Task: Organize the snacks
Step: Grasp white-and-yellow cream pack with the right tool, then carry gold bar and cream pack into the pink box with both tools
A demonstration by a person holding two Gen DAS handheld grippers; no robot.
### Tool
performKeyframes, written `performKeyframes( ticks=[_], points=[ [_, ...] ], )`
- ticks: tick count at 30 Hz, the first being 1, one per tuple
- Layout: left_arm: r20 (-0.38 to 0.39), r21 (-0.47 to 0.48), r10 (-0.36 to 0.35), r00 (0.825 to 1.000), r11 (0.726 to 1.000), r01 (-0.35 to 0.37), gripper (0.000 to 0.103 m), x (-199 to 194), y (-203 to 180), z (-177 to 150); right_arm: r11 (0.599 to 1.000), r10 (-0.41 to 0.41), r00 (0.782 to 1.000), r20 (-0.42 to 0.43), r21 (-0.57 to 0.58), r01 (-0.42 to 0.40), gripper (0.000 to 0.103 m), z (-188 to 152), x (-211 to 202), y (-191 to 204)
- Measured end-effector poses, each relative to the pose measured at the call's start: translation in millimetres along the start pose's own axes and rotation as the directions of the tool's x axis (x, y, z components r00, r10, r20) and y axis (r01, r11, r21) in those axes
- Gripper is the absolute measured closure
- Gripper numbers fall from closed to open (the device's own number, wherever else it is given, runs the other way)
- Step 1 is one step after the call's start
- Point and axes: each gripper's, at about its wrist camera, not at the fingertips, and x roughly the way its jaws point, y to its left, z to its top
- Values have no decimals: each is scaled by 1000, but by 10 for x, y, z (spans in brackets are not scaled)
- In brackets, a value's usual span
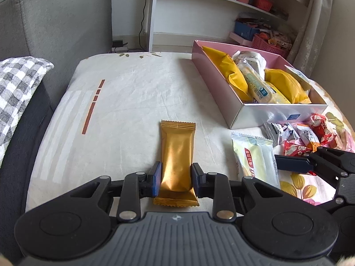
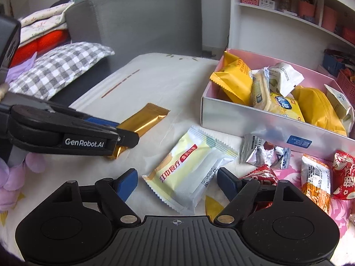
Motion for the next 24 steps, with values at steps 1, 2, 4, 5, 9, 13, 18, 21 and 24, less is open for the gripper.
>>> performKeyframes(
  ticks=[1, 2, 4, 5, 9, 13, 18, 21, 24],
  points=[
    [1, -1, 1, 1000, 1000, -1, 77, 3, 0, 2, 1000, -3, 1000, 2, 13, 3, 22, 10, 12, -5],
    [1, 0, 2, 1000, 1000, -2, 77, 7, -2, 5, 1000, -9, 1000, 5, 18, 9, 22, 16, 22, -5],
    [3, 5, 5, 1000, 1000, -5, 77, 6, -9, 2, 999, -32, 999, 15, 19, 32, 22, 20, 45, 5],
    [4, 7, 6, 1000, 1000, -6, 77, 5, -13, -1, 999, -39, 999, 18, 12, 39, 22, 17, 55, 14],
    [6, 10, 10, 1000, 1000, -10, 77, 1, -23, -9, 998, -62, 998, 31, -29, 62, 34, -17, 58, 70],
    [1, 2, 16, 1000, 1000, -16, 77, -4, -27, -4, 998, -45, 998, 34, -38, 46, 47, -18, 39, 80],
    [-6, -17, 17, 1000, 1000, -17, 77, -22, -12, 0, 1000, 3, 1000, 20, 12, -3, 57, 52, -21, -8],
    [-16, -48, 10, 1000, 999, -11, 78, -31, 19, 13, 1000, 10, 1000, 22, 16, -10, 57, 63, -50, -25],
    [-19, -68, 3, 1000, 998, -4, 78, -51, 34, 22, 999, 23, 1000, 18, 27, -23, 57, 73, -80, -36]
  ],
)
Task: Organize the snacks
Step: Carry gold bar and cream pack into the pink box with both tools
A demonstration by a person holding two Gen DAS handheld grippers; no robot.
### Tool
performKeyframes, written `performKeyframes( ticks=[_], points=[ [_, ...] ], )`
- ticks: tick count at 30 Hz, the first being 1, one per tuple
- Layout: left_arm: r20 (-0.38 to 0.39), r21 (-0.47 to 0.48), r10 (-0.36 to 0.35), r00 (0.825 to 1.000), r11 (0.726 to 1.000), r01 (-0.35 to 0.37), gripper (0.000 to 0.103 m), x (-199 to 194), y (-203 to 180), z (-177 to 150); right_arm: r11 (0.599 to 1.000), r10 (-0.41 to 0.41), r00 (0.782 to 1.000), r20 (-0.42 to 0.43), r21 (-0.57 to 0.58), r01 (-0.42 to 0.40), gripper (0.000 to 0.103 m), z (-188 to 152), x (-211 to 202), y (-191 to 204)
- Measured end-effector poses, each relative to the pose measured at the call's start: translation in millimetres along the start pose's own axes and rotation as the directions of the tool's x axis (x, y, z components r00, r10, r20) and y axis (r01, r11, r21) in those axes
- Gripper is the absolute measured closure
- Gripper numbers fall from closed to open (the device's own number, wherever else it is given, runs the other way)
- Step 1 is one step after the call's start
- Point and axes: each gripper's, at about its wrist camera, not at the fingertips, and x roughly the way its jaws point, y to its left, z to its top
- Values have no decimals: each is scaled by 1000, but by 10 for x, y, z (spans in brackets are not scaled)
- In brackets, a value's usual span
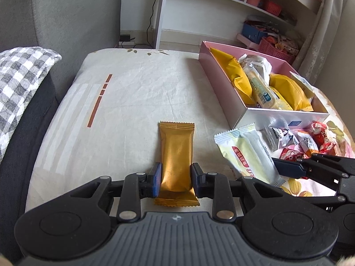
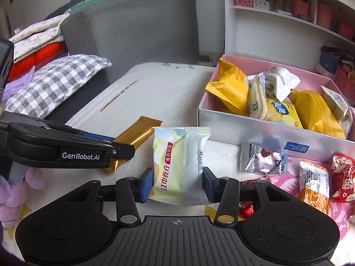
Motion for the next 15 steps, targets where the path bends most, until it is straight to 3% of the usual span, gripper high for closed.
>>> performKeyframes(
  ticks=[15],
  points=[
    [31, -101, -32, 999, 994, 35, 78, -210, 5, 111, 996, 60, 997, 57, 69, -64, 57, 161, -372, -161]
  ],
)
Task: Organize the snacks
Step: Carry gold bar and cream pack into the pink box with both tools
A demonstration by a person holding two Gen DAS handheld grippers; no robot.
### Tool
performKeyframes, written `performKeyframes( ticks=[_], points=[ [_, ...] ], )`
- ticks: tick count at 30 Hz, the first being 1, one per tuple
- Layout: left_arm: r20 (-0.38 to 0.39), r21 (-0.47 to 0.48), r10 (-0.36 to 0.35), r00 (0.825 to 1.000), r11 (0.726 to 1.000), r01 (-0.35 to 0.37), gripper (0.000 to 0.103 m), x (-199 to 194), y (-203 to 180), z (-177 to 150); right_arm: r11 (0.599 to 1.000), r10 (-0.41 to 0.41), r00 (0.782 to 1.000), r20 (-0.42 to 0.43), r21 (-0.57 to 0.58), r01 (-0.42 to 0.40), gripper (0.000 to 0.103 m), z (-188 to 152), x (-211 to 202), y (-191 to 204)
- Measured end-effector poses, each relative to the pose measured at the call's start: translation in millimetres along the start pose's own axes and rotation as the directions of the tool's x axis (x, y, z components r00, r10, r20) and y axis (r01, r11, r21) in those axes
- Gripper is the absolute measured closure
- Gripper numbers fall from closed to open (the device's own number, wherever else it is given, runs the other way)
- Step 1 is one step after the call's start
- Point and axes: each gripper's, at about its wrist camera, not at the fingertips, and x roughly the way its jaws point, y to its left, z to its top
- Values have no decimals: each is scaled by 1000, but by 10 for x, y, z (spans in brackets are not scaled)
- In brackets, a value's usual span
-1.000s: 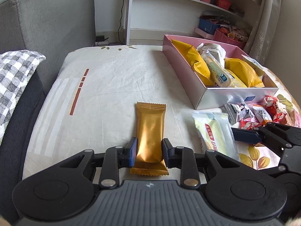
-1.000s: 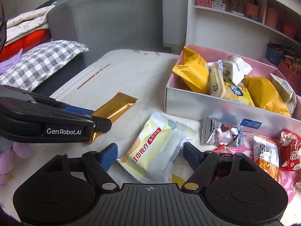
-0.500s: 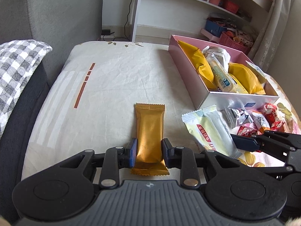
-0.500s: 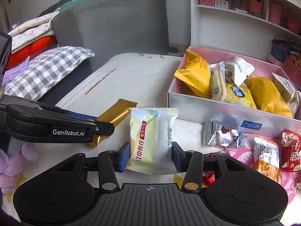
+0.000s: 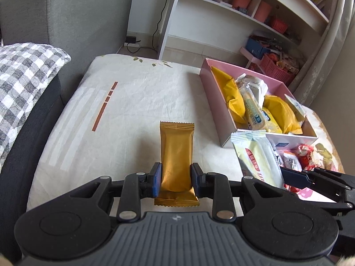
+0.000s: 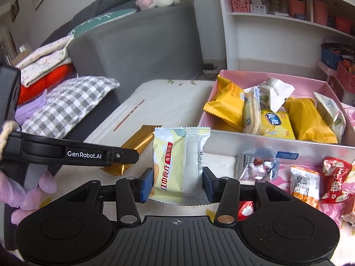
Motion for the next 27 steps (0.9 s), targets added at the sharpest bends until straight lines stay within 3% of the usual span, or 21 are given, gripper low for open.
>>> performKeyframes(
  ticks=[12, 18, 27],
  points=[
    [80, -81, -69, 994, 994, 76, 78, -73, -318, 191, 993, -39, 993, 108, 115, 26, 57, 263, -383, -530],
    [102, -51, -103, 989, 993, 109, 78, 43, -648, 232, 980, -98, 982, 159, 187, 67, 57, 383, -496, -965],
    [123, 47, -153, 980, 988, 149, 78, 294, -1106, 312, 952, -143, 977, 159, 293, 92, 57, 458, -402, -1450]
  ],
)
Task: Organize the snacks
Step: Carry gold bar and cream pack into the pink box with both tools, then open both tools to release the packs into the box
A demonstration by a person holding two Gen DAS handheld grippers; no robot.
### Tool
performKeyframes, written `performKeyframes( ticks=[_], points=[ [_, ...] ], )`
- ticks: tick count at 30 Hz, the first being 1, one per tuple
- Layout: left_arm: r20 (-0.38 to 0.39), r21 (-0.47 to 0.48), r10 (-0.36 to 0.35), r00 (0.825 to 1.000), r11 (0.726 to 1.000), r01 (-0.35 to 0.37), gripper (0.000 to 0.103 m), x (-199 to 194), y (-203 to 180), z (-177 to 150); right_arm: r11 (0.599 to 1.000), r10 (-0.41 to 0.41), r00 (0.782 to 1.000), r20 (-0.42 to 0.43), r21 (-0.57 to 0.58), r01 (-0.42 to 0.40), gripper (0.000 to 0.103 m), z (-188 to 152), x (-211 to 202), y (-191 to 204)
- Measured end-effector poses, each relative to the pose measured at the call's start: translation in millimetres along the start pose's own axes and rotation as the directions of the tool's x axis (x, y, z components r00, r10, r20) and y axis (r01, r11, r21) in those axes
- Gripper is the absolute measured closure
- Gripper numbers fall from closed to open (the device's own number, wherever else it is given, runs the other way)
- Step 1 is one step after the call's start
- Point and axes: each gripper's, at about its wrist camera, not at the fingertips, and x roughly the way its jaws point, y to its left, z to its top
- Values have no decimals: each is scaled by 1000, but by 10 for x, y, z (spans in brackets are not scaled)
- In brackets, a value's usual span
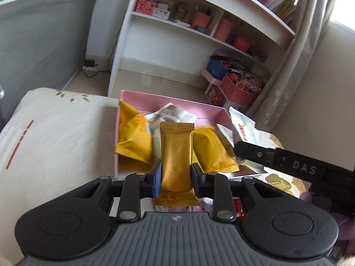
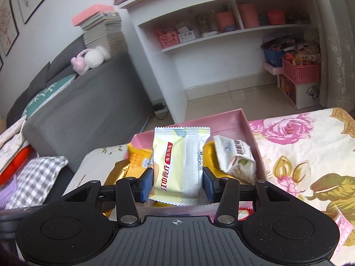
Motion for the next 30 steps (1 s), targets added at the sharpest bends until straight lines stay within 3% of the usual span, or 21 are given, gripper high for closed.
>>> performKeyframes(
  ticks=[11, 16, 21, 23, 30],
  points=[
    [-32, 111, -12, 999, 994, 15, 78, 481, -281, 53, 992, -11, 1000, -9, 126, 12, 57, 164, 191, -430],
    [-40, 105, 38, 998, 994, -34, 78, 632, -245, 91, 993, 5, 1000, -16, 117, -4, 57, 301, 327, -484],
    [-41, 89, 41, 998, 995, -37, 77, 679, -219, 101, 997, 25, 995, -92, 70, -18, 57, 492, 592, -405],
    [-41, 100, 40, 998, 994, -36, 77, 693, -226, 105, 999, 7, 990, -140, 47, -1, 57, 572, 727, -354],
    [-47, 73, 29, 998, 997, -25, 79, 722, -165, 126, 998, -39, 983, -181, 38, 46, 55, 721, 970, -321]
  ],
)
